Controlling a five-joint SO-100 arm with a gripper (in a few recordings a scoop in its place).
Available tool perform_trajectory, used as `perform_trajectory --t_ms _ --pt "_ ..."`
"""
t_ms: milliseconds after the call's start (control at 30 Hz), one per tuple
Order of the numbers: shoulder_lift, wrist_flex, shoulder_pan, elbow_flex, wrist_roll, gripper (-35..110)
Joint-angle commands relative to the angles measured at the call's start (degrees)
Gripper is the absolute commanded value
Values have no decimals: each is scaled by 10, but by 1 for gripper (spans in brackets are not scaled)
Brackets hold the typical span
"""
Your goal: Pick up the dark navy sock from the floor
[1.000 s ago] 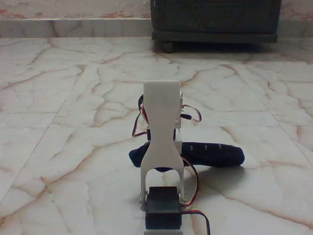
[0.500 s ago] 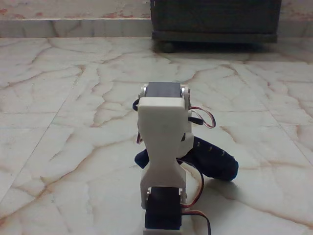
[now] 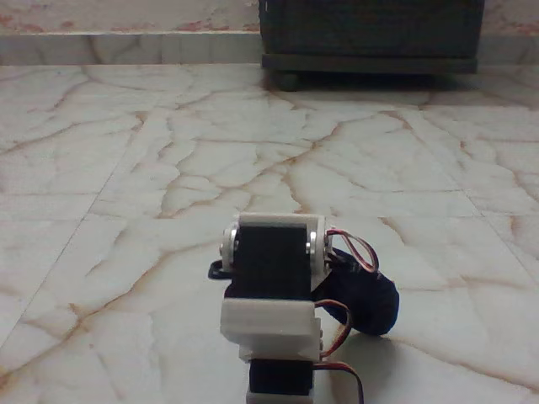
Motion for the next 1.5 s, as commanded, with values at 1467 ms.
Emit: perform_trajectory --t_ms 1467 --pt "49 -523 -13 161 -396 0"
